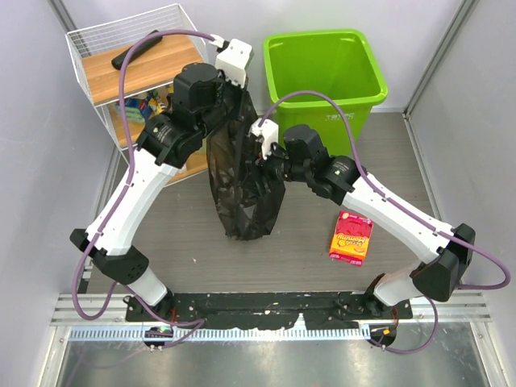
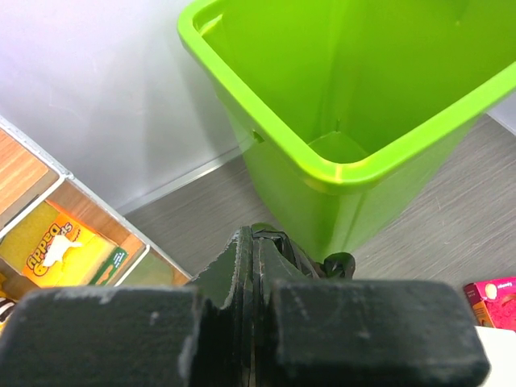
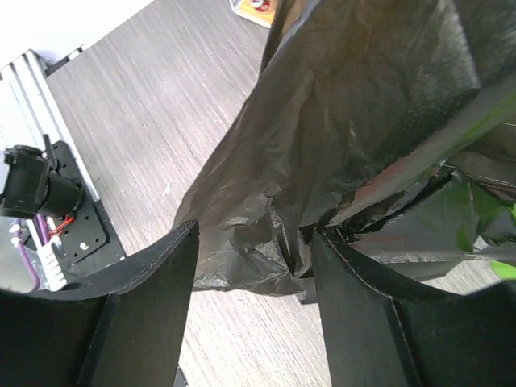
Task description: Put the trash bags into the trash bin
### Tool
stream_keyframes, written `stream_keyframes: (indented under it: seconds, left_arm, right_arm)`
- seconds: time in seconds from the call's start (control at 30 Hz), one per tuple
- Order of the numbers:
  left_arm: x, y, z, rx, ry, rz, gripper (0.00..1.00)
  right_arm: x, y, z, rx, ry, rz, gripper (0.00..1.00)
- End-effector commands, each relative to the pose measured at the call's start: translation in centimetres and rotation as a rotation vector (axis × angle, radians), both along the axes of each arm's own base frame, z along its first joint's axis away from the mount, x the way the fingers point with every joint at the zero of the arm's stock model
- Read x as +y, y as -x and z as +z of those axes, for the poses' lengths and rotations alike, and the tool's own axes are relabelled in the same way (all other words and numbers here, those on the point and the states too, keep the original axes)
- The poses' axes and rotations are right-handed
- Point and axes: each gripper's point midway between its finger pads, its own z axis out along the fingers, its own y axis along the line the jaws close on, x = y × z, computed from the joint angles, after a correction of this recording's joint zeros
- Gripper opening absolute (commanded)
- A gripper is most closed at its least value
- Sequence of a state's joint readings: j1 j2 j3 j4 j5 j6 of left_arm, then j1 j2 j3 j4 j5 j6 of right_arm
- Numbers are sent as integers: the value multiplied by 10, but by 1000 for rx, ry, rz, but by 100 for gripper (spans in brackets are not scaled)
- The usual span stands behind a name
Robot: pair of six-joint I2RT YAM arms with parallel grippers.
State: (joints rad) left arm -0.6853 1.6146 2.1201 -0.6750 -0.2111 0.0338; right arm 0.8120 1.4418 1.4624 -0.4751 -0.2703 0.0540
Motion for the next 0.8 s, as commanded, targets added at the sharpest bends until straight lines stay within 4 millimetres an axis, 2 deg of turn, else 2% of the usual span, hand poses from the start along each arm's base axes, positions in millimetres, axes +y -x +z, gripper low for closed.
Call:
stream_keyframes:
  seconds: [0.0,0.1,0.27,0.33,0.4,0.5,0.63,0.67,0.7,0.77]
  left_arm:
    - [1,20,22,-38,43,-59,0]
    - [2,31,23,-41,45,-98,0]
    - [10,46,24,-58,33,-127,0]
    - [17,50,28,-77,28,-113,0]
    - [29,47,32,-94,19,-58,0]
    - [43,38,38,-108,12,41,0]
    - [48,23,37,-102,-1,120,0]
    - [48,21,36,-99,-1,127,0]
    - [46,20,36,-97,0,129,0]
    - [45,16,34,-88,-3,136,0]
  right_arm:
    - [-6,-21,19,-119,5,-82,62]
    - [-12,-32,15,-182,50,-108,51]
    - [-35,-58,20,-232,82,-195,21]
    - [-49,-67,28,-234,72,-229,13]
    - [-61,-67,37,-226,54,-230,10]
    - [-58,-42,48,-199,34,-123,10]
    - [-50,-14,60,-184,1,-28,13]
    - [-49,-11,60,-186,3,-15,17]
    - [-47,-6,63,-197,2,10,27]
    - [-42,4,64,-193,5,59,41]
